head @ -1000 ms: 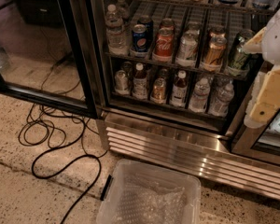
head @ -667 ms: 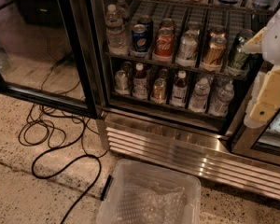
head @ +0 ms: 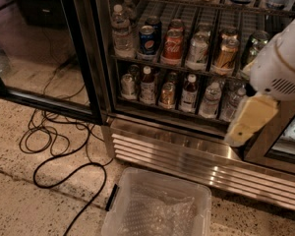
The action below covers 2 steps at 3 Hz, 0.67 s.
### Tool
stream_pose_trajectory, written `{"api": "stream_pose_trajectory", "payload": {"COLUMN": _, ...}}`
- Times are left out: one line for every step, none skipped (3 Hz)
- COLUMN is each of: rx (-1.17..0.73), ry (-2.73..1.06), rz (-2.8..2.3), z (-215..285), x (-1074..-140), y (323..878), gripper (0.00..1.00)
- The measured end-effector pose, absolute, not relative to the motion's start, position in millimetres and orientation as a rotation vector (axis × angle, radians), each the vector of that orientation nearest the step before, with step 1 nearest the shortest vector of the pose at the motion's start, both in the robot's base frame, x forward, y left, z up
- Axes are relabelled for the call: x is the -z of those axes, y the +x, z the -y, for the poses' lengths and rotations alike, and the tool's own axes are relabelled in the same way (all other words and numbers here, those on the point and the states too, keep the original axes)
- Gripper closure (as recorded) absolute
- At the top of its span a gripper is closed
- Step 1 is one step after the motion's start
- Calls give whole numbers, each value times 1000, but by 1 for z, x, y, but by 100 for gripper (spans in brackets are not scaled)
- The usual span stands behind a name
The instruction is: Pick pepsi can from middle shelf of fridge
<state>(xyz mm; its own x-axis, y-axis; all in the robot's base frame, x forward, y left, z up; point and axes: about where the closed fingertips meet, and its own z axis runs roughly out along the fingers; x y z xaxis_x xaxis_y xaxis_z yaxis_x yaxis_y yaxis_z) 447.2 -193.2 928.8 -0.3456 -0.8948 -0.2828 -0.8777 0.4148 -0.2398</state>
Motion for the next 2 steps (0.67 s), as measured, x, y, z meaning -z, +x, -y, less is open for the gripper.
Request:
{"api": "stream_pose_trajectory", "payload": {"rx": 26, "ry": -1426, "rz": -2340, "z": 179, "x": -884, "y": 459, "gripper": 0}}
{"api": "stream_pose_trajectory", "payload": {"rx": -59, "ry": -1373, "rz": -2380, "z": 163, "x": -844, "y": 464, "gripper": 0}}
